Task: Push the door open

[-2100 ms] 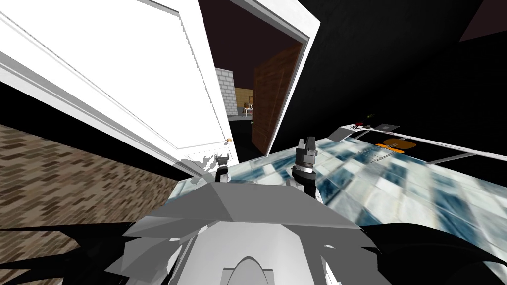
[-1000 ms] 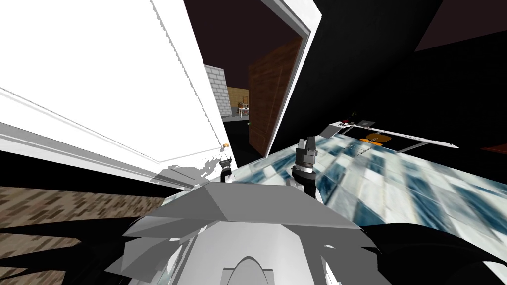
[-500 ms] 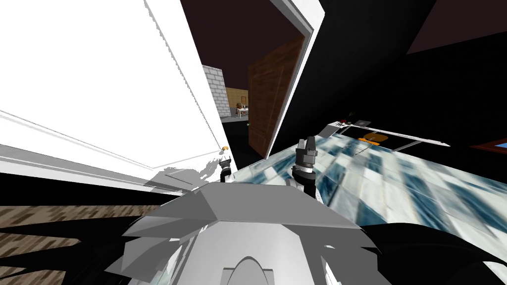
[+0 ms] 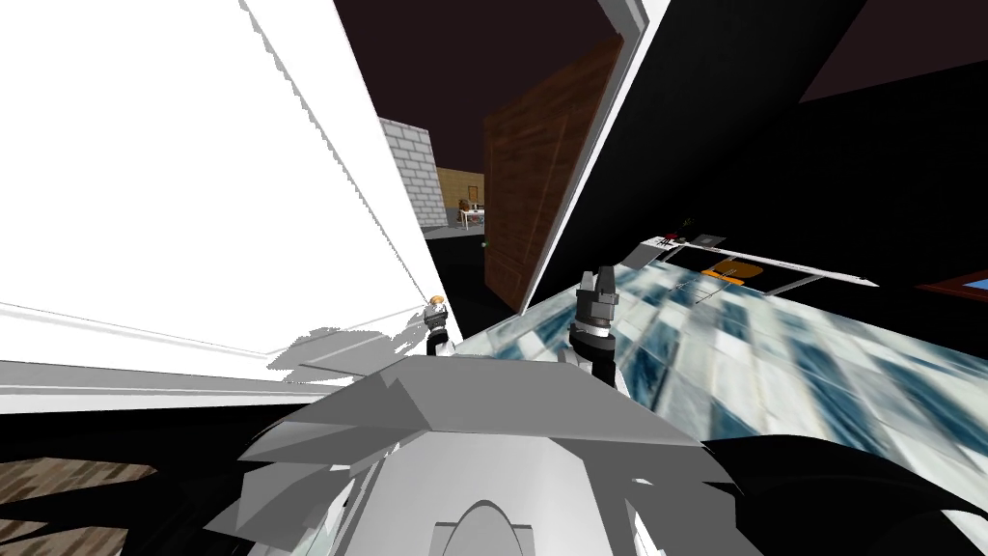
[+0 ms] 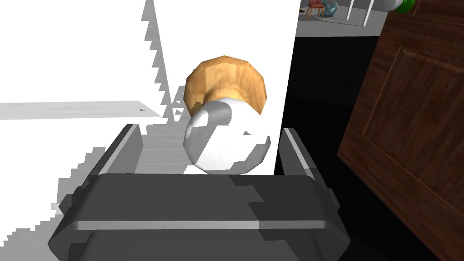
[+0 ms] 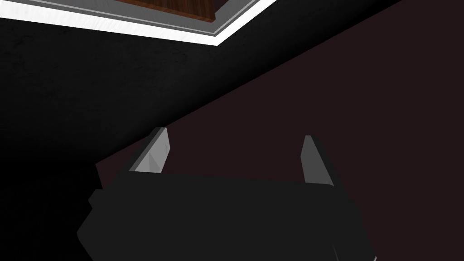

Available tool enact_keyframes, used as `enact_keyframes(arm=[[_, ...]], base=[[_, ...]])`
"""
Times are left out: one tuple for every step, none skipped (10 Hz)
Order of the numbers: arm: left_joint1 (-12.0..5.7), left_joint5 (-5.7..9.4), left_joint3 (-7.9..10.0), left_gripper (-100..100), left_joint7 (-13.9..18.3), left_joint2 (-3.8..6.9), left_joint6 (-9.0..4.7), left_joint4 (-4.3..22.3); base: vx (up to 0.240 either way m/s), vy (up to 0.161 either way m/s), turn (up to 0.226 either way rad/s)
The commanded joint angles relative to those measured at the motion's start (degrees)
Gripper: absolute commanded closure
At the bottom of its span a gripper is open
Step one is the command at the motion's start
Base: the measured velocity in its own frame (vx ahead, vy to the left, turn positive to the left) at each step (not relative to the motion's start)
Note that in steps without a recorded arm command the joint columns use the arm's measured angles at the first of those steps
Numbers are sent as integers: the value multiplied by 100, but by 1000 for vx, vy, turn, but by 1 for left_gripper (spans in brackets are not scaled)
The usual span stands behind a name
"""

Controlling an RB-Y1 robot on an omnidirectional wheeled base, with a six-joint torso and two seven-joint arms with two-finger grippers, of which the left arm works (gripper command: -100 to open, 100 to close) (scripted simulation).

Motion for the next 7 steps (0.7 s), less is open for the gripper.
enact_keyframes(arm=[[16,11,10,-100,28,-71,-7,12],[-3,6,4,-100,24,-37,-12,33],[-3,6,4,100,24,-37,-12,33],[-3,6,4,100,24,-37,-12,33],[-3,6,4,100,24,-37,-12,33],[-3,6,4,100,24,-37,-12,33],[-3,6,4,100,24,-37,-12,33]], base=[[184,102,-31],[84,50,-12],[-9,-11,-14],[-23,-20,-1],[-11,-9,3],[0,0,0],[0,0,0]])
